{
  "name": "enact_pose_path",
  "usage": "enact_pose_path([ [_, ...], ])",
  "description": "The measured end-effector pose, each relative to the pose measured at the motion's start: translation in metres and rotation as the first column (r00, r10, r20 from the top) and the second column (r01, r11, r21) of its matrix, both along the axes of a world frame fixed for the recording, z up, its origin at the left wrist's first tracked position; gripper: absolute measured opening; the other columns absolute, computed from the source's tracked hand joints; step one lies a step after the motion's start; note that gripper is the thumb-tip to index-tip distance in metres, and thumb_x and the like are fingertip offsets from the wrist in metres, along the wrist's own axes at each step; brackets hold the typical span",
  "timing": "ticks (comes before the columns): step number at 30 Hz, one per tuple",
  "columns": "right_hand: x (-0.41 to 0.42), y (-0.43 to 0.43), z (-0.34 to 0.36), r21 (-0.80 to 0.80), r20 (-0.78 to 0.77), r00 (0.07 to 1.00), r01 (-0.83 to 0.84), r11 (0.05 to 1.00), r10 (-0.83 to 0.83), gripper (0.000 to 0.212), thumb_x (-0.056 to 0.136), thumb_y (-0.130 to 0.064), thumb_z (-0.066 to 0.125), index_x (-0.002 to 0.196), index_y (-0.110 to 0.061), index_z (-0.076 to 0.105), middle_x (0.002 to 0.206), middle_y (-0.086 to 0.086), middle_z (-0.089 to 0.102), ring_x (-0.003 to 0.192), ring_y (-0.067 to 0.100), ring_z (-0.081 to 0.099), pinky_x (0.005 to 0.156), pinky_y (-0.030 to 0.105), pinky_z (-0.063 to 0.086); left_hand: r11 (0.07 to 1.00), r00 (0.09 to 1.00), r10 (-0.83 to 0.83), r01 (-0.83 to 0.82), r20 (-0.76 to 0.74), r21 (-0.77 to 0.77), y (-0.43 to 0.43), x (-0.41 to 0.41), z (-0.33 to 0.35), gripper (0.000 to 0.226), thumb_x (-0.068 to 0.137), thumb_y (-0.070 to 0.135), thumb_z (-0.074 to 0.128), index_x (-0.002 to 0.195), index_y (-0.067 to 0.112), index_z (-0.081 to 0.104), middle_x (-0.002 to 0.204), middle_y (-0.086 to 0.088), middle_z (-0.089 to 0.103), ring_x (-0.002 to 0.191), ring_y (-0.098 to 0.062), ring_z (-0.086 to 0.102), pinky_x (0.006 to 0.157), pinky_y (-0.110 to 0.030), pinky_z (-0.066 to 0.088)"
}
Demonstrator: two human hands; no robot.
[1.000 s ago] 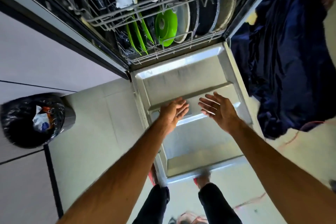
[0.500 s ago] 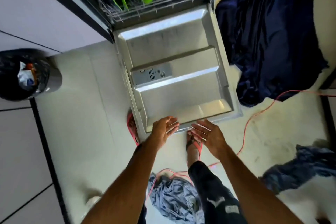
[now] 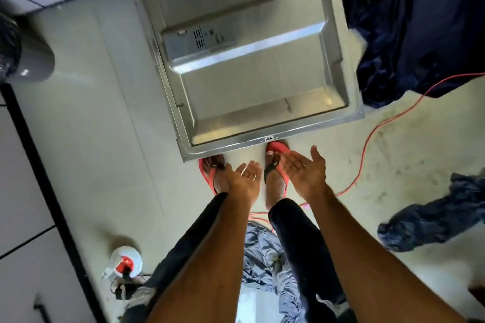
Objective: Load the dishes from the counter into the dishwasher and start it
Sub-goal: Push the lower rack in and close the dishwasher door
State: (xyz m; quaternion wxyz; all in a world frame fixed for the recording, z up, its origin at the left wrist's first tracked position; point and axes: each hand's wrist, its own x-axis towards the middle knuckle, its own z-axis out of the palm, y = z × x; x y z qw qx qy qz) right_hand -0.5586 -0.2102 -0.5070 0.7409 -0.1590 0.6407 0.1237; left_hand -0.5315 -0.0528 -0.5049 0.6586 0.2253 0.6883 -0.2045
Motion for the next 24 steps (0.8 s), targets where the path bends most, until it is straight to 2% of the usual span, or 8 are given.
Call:
enact_pose_path([
  [3,0.004,0.004,-0.038,0.038,0.026,0.992,0.126,0.991,-0.127,0.081,0.101,-0.057,0.038,0.150,0.007,0.030,0.154,0.026,0.037,0.141,0.039,0.040,0.114,0.048,0.035,0.991,0.990,0.133,-0.132,0.054,-0.030,0.004,-0.002,-0.037,0.067,0.104,0.056,0.028,0.154,0.011,0.032,0.155,-0.021,0.039,0.141,-0.041,0.040,0.118,-0.051,0.031],
  [6,0.006,0.005,-0.066,0.078,0.072,0.980,0.179,0.981,-0.185,0.087,0.100,-0.065,0.031,0.154,0.003,0.023,0.160,0.024,0.029,0.147,0.038,0.031,0.120,0.049,0.027,0.972,0.968,0.233,-0.227,0.094,-0.063,0.006,-0.003,-0.066,0.067,0.103,0.059,0.026,0.156,0.018,0.032,0.159,-0.017,0.036,0.145,-0.038,0.035,0.121,-0.052,0.025],
  [9,0.014,0.005,-0.084,0.092,0.110,0.965,0.228,0.969,-0.237,0.088,0.098,-0.068,0.031,0.153,0.001,0.027,0.159,0.023,0.031,0.147,0.039,0.032,0.122,0.051,0.024,0.945,0.938,0.322,-0.311,0.130,-0.096,0.002,0.003,-0.079,0.068,0.103,0.062,0.023,0.153,0.019,0.038,0.158,-0.016,0.038,0.146,-0.037,0.036,0.121,-0.052,0.025],
  [12,0.017,0.003,-0.096,0.099,0.126,0.958,0.248,0.964,-0.259,0.090,0.096,-0.071,0.033,0.152,-0.001,0.033,0.155,0.023,0.039,0.143,0.039,0.038,0.120,0.053,0.027,0.921,0.911,0.386,-0.374,0.144,-0.108,-0.002,0.003,-0.084,0.068,0.102,0.062,0.025,0.151,0.018,0.042,0.155,-0.018,0.042,0.144,-0.037,0.039,0.121,-0.053,0.027],
  [18,0.021,0.003,-0.110,0.129,0.168,0.932,0.302,0.944,-0.321,0.094,0.093,-0.074,0.035,0.157,-0.006,0.025,0.161,0.018,0.030,0.148,0.039,0.028,0.122,0.056,0.017,0.922,0.913,0.384,-0.369,0.141,-0.118,-0.003,0.009,-0.098,0.067,0.103,0.060,0.028,0.150,0.015,0.043,0.154,-0.018,0.043,0.143,-0.038,0.039,0.121,-0.054,0.026],
  [21,0.023,0.005,-0.122,0.133,0.168,0.922,0.329,0.935,-0.348,0.093,0.092,-0.075,0.037,0.156,-0.008,0.027,0.161,0.017,0.031,0.148,0.040,0.028,0.122,0.058,0.019,0.920,0.910,0.390,-0.377,0.144,-0.110,-0.005,0.010,-0.107,0.066,0.103,0.058,0.029,0.150,0.013,0.043,0.154,-0.017,0.044,0.144,-0.038,0.039,0.121,-0.056,0.025],
  [24,0.020,0.009,-0.125,0.129,0.161,0.914,0.354,0.926,-0.372,0.089,0.094,-0.072,0.038,0.154,-0.007,0.031,0.158,0.017,0.036,0.146,0.040,0.032,0.121,0.058,0.022,0.914,0.904,0.403,-0.388,0.142,-0.122,-0.004,0.011,-0.108,0.063,0.102,0.057,0.038,0.142,0.010,0.050,0.144,-0.021,0.054,0.136,-0.040,0.048,0.118,-0.058,0.031],
])
